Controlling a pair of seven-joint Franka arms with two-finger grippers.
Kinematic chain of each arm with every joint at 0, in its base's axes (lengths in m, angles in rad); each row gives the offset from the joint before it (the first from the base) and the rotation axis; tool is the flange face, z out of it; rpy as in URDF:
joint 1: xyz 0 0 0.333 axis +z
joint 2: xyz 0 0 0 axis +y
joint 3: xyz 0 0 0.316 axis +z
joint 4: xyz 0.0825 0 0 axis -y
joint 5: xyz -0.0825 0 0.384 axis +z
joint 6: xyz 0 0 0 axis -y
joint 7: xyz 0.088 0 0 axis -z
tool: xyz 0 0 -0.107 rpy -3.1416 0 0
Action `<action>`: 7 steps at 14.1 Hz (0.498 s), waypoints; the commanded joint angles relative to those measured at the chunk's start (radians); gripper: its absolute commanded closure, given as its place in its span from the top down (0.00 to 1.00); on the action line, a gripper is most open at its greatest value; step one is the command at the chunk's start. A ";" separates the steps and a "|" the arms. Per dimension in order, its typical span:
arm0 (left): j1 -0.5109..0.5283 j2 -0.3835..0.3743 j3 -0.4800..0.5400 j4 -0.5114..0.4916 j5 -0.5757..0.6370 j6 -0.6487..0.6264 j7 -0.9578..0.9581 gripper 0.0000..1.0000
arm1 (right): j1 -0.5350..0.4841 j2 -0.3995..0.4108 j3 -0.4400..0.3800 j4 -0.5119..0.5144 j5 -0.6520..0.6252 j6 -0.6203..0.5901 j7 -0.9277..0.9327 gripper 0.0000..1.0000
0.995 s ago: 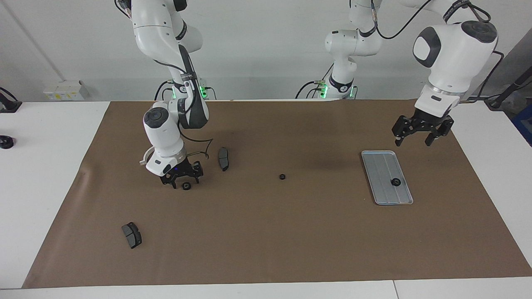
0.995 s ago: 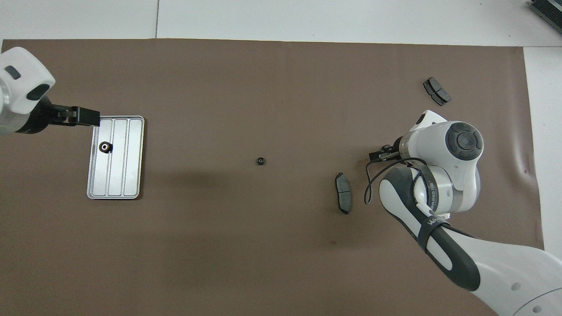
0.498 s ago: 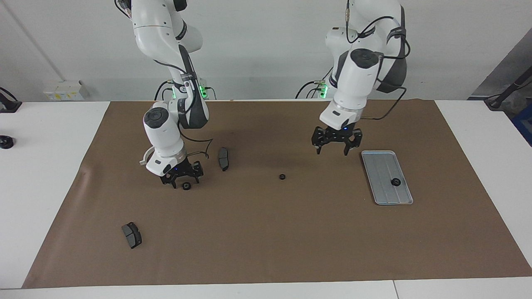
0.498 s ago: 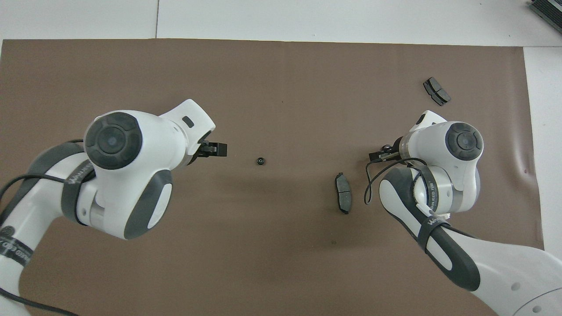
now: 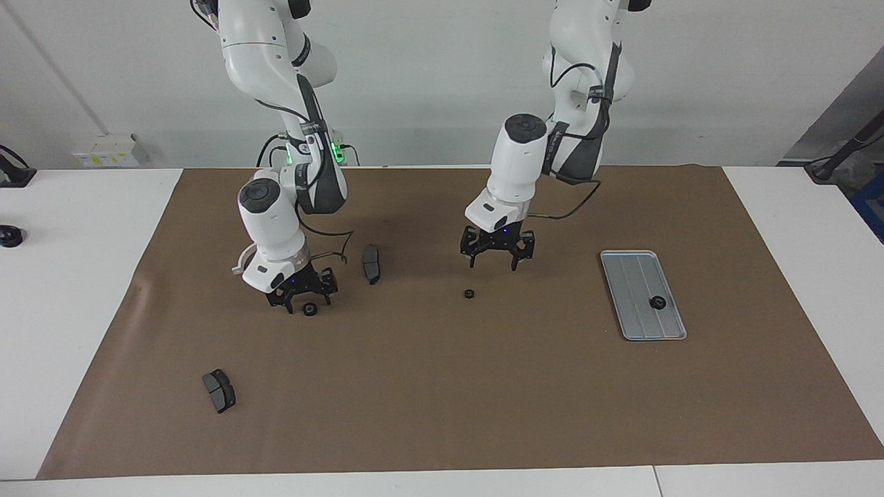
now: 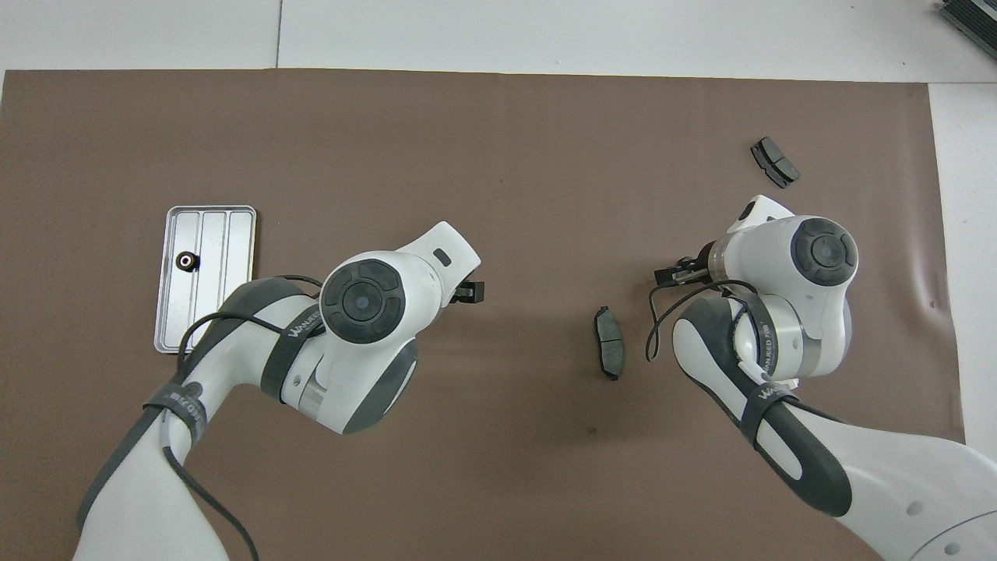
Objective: Pick bearing gear from pile to tray
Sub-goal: 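Reach the left gripper to the center gear and grasp it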
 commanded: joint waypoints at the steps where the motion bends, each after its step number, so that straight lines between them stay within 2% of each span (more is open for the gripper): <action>1: -0.036 0.059 0.017 0.038 -0.008 0.032 -0.030 0.98 | -0.004 0.013 0.005 -0.008 0.019 0.088 0.020 0.91; 3: -0.029 0.077 0.017 0.042 -0.007 0.064 -0.030 0.88 | -0.004 0.013 0.005 -0.008 0.019 0.093 0.026 0.91; 4: -0.027 0.088 0.017 0.042 -0.007 0.087 -0.030 0.87 | -0.003 0.013 0.005 -0.009 0.019 0.093 0.034 0.91; 7: -0.027 0.117 0.017 0.039 -0.007 0.132 -0.031 0.87 | -0.003 0.011 0.005 -0.012 0.019 0.093 0.035 0.82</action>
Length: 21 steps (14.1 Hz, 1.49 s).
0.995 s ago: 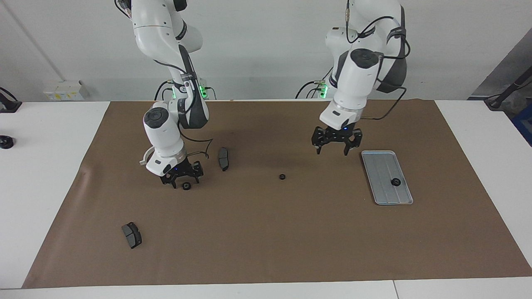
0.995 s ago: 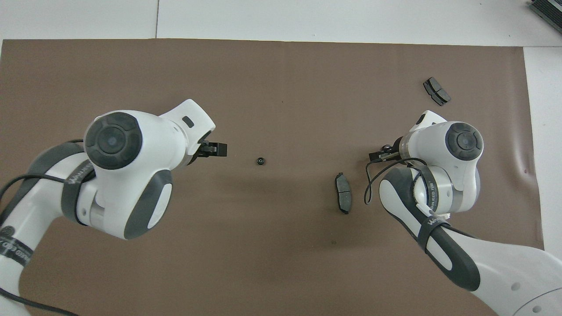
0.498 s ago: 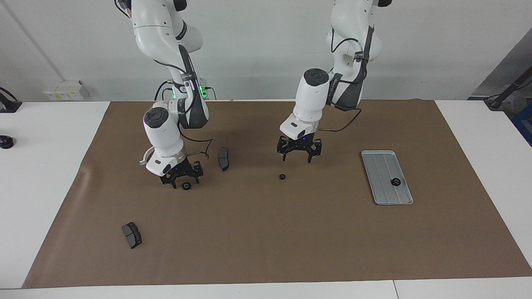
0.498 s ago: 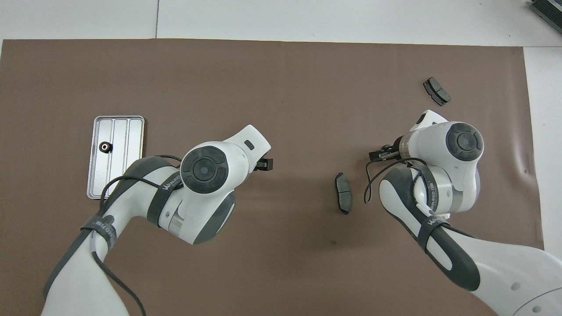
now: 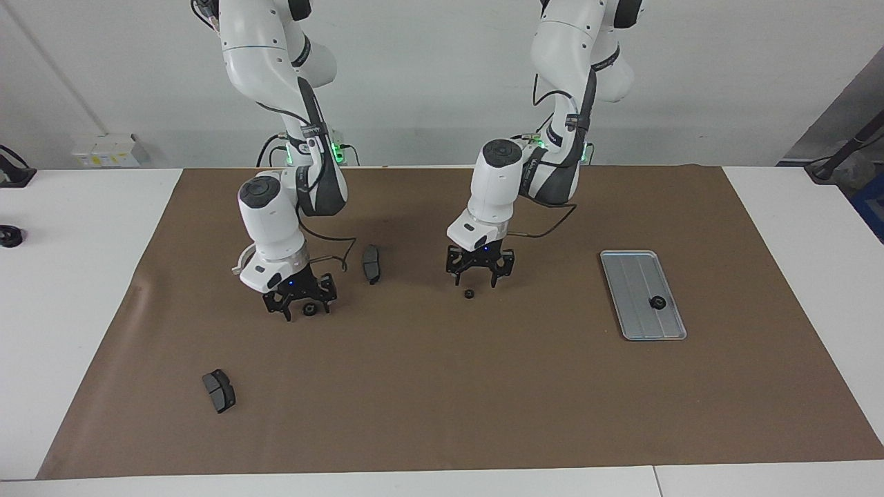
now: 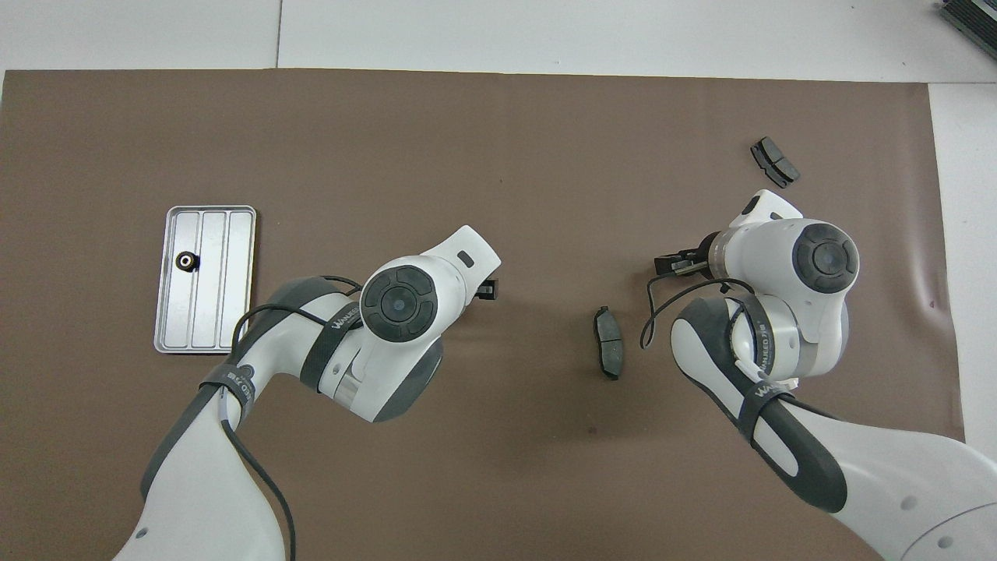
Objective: Pick bearing gear from pile to tray
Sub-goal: 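Reach the left gripper to the center gear and grasp it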
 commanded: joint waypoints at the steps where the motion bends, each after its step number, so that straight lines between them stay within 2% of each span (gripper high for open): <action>1: -0.008 0.038 0.011 0.006 -0.007 0.059 -0.010 0.87 | -0.003 0.000 0.005 -0.013 0.018 0.021 0.007 0.78; 2: -0.009 0.038 0.012 0.000 -0.007 0.059 -0.011 0.87 | -0.003 -0.001 0.005 -0.013 0.018 0.015 0.006 0.73; 5: -0.006 0.038 0.012 -0.005 -0.007 0.061 -0.011 0.85 | -0.003 -0.004 0.005 -0.015 0.017 -0.005 0.005 0.73; 13: -0.020 0.041 0.011 -0.041 -0.007 0.087 -0.039 0.72 | -0.003 -0.009 0.005 -0.015 0.017 -0.048 0.002 0.71; 15: -0.020 0.049 0.011 -0.041 -0.007 0.122 -0.039 0.70 | -0.003 -0.010 0.005 -0.015 0.017 -0.052 0.000 0.64; 17: -0.019 0.057 0.011 -0.038 -0.007 0.137 -0.039 0.68 | -0.003 -0.010 0.005 -0.013 0.017 -0.067 0.000 0.62; 19: -0.011 0.061 0.011 -0.035 -0.007 0.160 -0.027 0.54 | -0.003 -0.012 0.005 -0.012 0.017 -0.080 0.002 0.58; 21: -0.015 0.061 0.012 -0.040 -0.005 0.170 -0.027 0.40 | -0.001 -0.012 0.005 -0.012 0.017 -0.081 0.002 0.47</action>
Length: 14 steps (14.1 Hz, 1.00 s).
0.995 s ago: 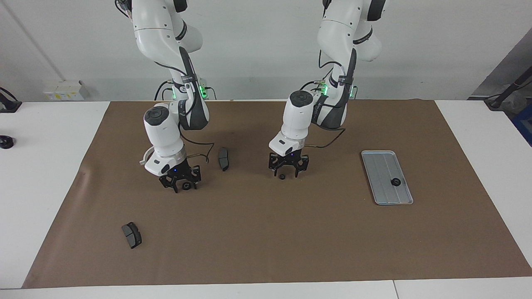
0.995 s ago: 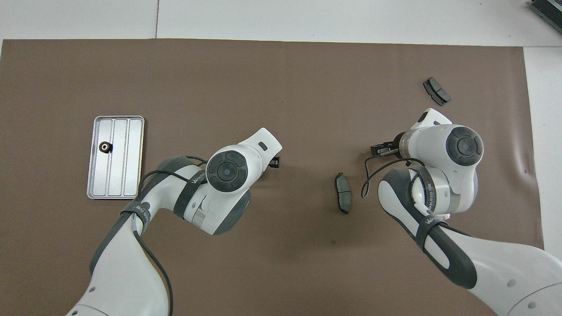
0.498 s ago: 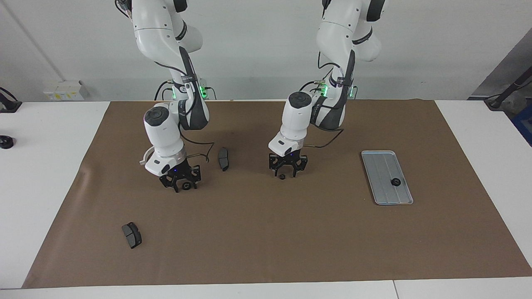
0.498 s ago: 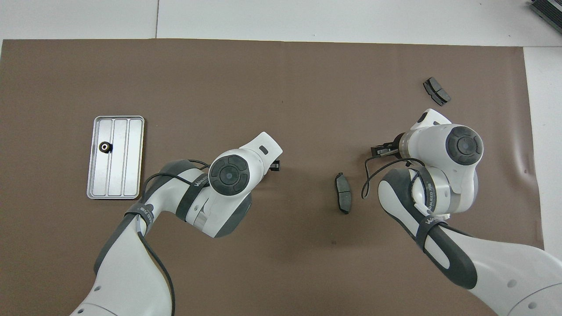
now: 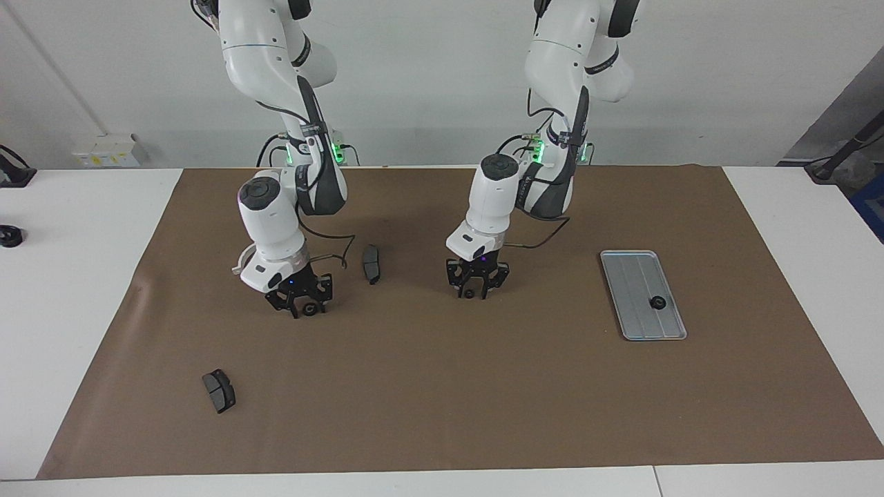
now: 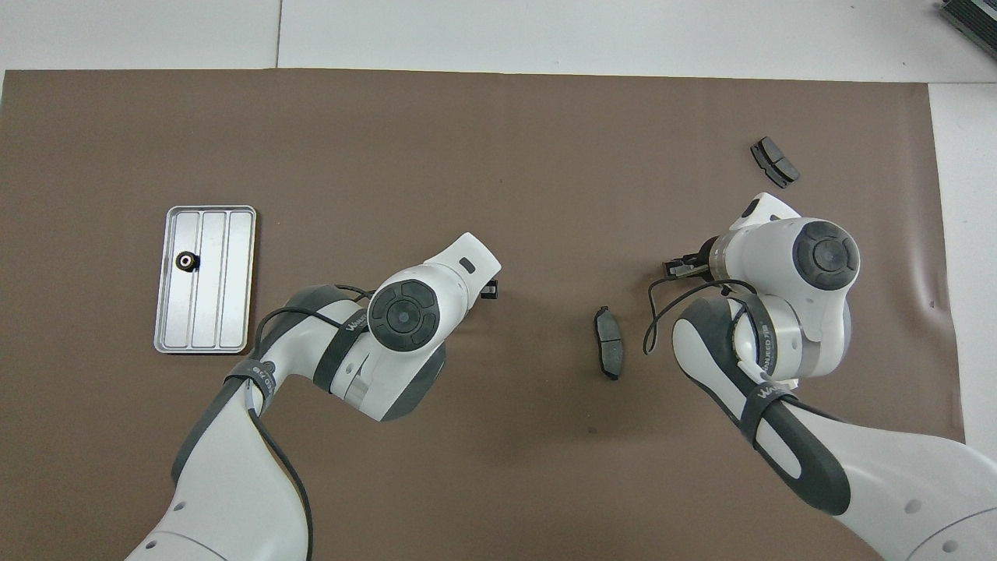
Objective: Pick bearing gear from pile to tray
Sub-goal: 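Reach the left gripper to the center gear and grasp it, then carry the gear to the tray while the right gripper reaches the third gear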
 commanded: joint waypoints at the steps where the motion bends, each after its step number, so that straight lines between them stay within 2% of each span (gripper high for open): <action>1: -0.011 0.006 0.009 -0.010 -0.005 0.028 -0.001 0.28 | -0.002 -0.002 0.006 -0.010 0.017 -0.030 0.003 0.37; 3: -0.006 0.006 0.010 0.002 -0.005 -0.003 -0.006 0.08 | -0.001 -0.002 0.007 -0.007 0.017 -0.030 0.006 0.08; 4: -0.006 0.003 0.013 0.005 -0.007 -0.031 -0.012 0.00 | -0.001 -0.002 0.007 -0.004 0.017 -0.030 0.013 0.00; 7: 0.005 -0.034 0.045 0.011 -0.005 -0.097 -0.012 0.00 | 0.013 -0.001 0.007 0.005 0.017 -0.033 0.023 0.00; 9: 0.006 -0.065 0.105 0.011 -0.004 -0.101 -0.001 0.00 | 0.024 -0.004 0.007 0.057 0.018 -0.100 0.064 0.00; 14: 0.021 -0.085 0.289 0.034 0.004 -0.106 0.063 0.00 | 0.146 -0.010 0.007 0.188 0.015 -0.196 0.382 0.00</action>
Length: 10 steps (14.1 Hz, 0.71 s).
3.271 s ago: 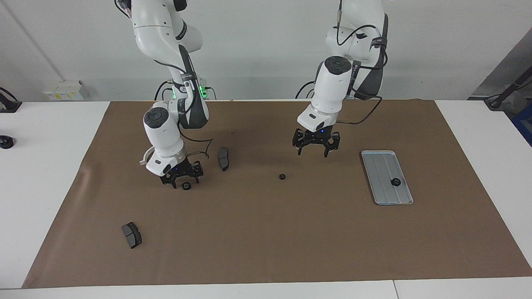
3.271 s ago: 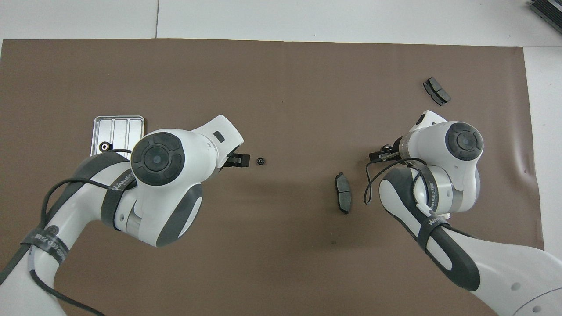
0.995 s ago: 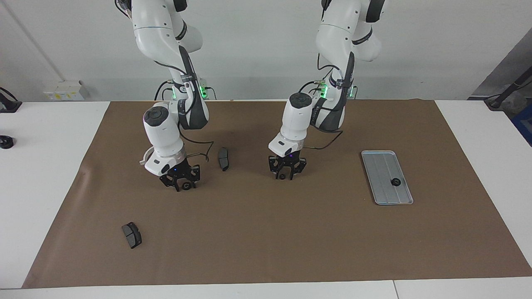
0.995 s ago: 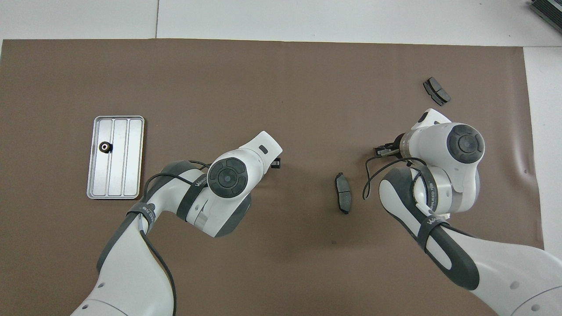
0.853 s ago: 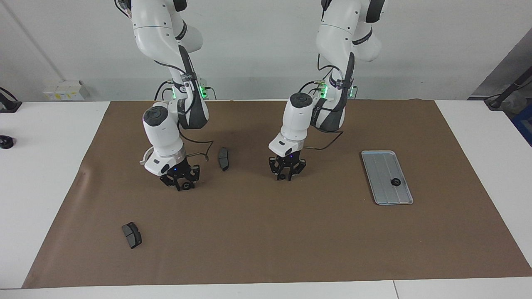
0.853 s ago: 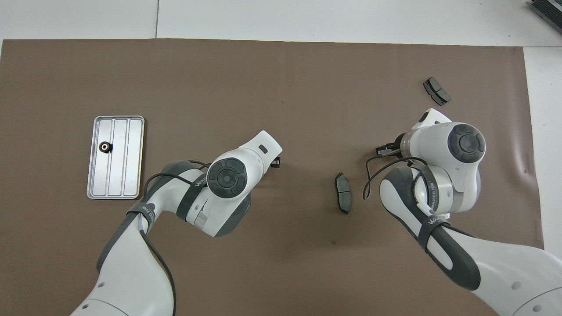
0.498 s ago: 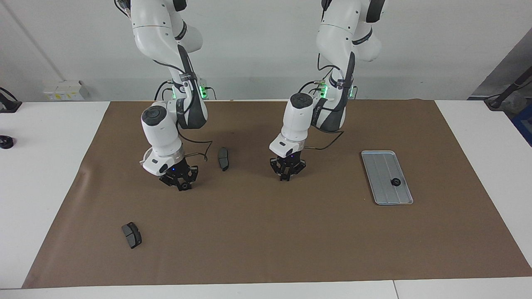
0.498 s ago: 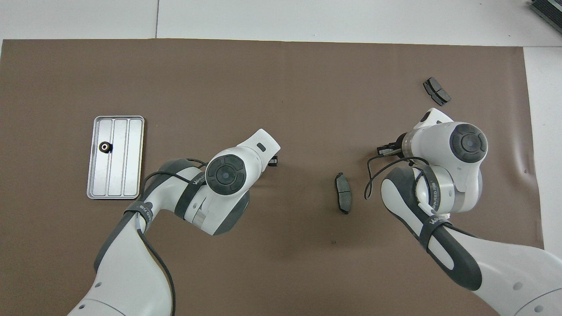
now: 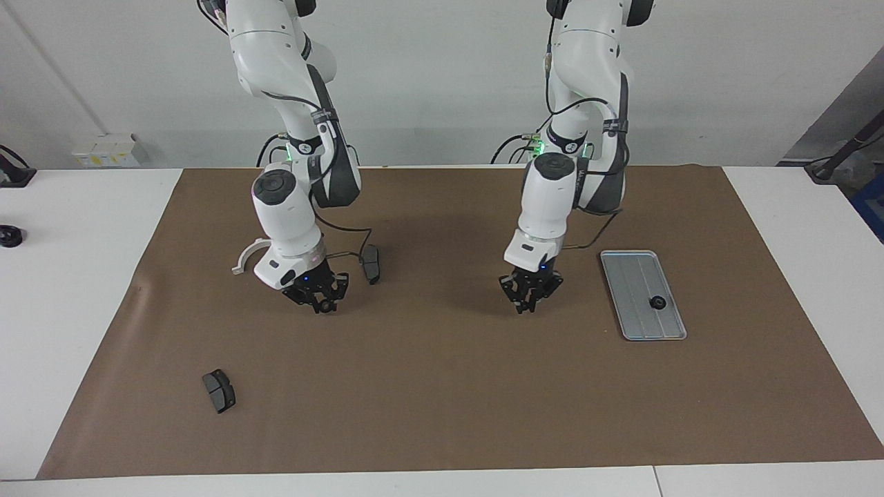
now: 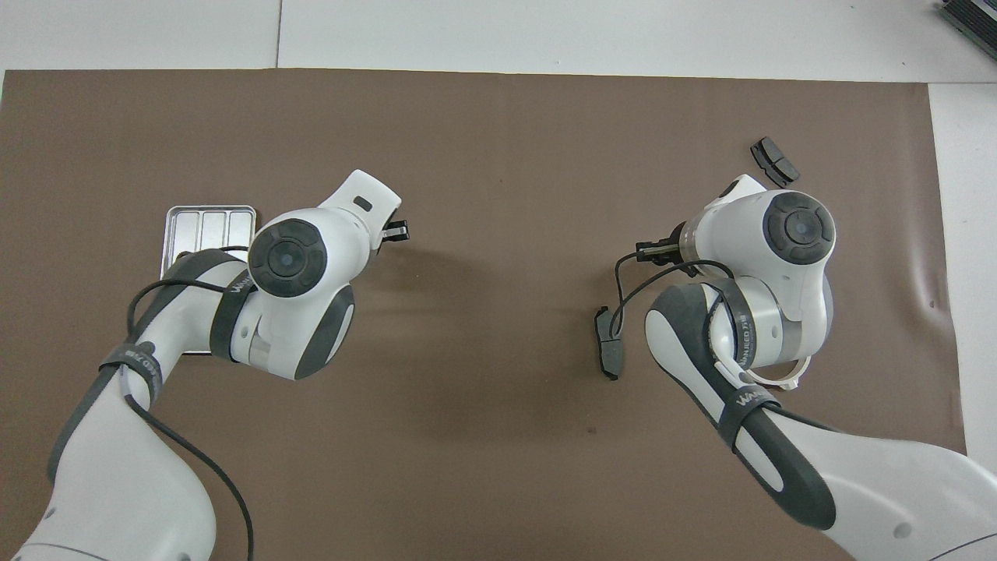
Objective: Pick bearing gear from pile to tray
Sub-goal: 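Carry the gear to the tray while the right gripper reaches the third gear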
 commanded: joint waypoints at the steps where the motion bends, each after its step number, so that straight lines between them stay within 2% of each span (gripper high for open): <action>1: 0.052 -0.012 0.050 0.021 0.002 -0.028 0.111 0.00 | 0.071 -0.002 0.004 0.063 0.014 -0.057 0.154 0.00; 7: 0.281 -0.011 0.030 0.029 -0.010 -0.033 0.441 0.00 | 0.146 -0.002 0.004 0.078 0.014 -0.074 0.268 0.00; 10: 0.344 -0.012 0.025 0.020 -0.091 -0.040 0.587 0.00 | 0.218 -0.001 0.005 0.080 0.014 -0.045 0.382 0.00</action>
